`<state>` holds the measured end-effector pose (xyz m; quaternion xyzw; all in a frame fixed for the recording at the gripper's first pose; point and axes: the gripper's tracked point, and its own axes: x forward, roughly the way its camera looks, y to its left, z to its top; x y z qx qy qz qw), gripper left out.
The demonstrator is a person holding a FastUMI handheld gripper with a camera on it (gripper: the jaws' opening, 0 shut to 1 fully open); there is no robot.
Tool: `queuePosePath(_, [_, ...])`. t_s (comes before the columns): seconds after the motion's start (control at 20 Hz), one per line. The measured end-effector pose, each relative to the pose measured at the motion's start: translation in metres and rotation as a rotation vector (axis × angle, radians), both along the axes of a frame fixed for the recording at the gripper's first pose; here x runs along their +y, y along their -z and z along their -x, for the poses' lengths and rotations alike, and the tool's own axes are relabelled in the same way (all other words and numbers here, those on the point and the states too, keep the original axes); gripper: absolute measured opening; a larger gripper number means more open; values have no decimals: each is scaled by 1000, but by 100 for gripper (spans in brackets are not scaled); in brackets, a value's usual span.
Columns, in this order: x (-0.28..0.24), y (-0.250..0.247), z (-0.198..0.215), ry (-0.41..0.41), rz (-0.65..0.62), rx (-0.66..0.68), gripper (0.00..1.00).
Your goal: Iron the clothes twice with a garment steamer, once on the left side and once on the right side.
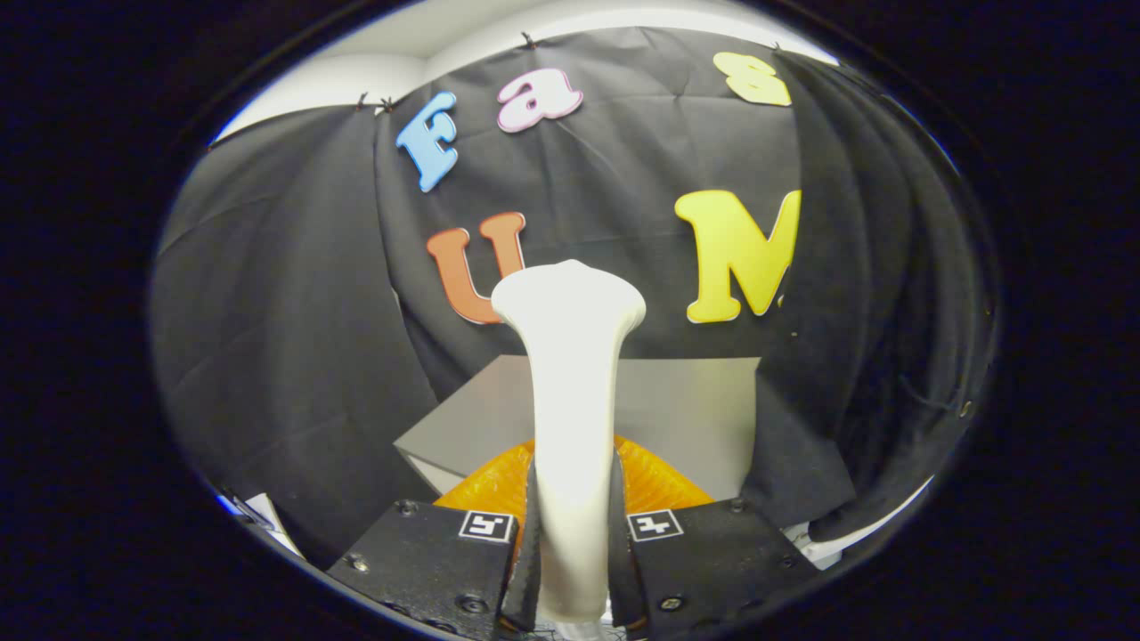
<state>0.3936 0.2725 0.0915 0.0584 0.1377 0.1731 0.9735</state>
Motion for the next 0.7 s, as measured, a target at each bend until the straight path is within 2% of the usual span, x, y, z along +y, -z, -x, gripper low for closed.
queuePosePath(0.2, [-36,-24,76,19,-77,-56,33])
queuePosePath(0.35, [-75,-38,125,70,-103,-103,33])
queuePosePath(0.7, [-185,-58,198,237,-131,-162,33])
